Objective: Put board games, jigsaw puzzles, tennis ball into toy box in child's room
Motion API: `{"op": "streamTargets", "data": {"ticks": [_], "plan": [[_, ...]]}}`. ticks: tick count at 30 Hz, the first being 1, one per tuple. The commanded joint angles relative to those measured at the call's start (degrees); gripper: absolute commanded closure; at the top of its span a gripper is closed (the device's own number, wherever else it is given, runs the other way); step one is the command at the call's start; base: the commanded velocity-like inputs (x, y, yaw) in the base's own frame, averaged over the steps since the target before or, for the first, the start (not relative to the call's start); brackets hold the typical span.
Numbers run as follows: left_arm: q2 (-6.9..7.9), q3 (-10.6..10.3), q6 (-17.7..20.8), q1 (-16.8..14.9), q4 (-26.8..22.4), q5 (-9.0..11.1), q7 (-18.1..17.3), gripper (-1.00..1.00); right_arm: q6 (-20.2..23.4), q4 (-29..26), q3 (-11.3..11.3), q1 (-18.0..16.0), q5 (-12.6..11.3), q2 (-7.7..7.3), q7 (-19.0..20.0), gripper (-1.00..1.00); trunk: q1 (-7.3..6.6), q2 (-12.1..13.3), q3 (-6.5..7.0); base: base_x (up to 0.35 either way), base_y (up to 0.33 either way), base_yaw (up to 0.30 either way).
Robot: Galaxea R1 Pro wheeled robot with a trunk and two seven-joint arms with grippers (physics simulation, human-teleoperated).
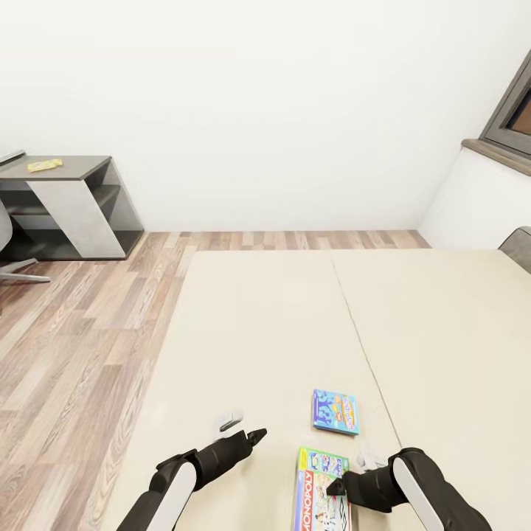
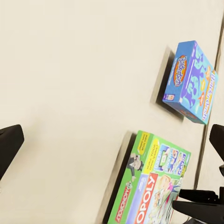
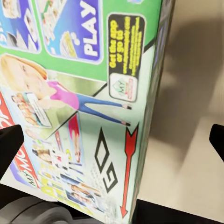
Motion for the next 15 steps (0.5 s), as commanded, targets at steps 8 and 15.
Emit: {"op": "streamTargets", "data": {"ticks": [8, 15], "plan": [[-0.02, 0.07, 0.28, -0.03, -0.03, 0.17, -0.09, -1.00, 0.13, 0.25, 0.09, -0.14, 0.64, -0.04, 0.56, -1.00, 0.00, -0.02, -0.04, 0.000, 0.000, 0.000], [-0.02, 0.07, 0.28, -0.02, -0.03, 0.22, -0.09, -1.00, 0.13, 0.31, 0.09, -0.18, 0.65, -0.04, 0.57, -1.00, 0.00, -0.02, -0.04, 0.000, 0.000, 0.000]]}}
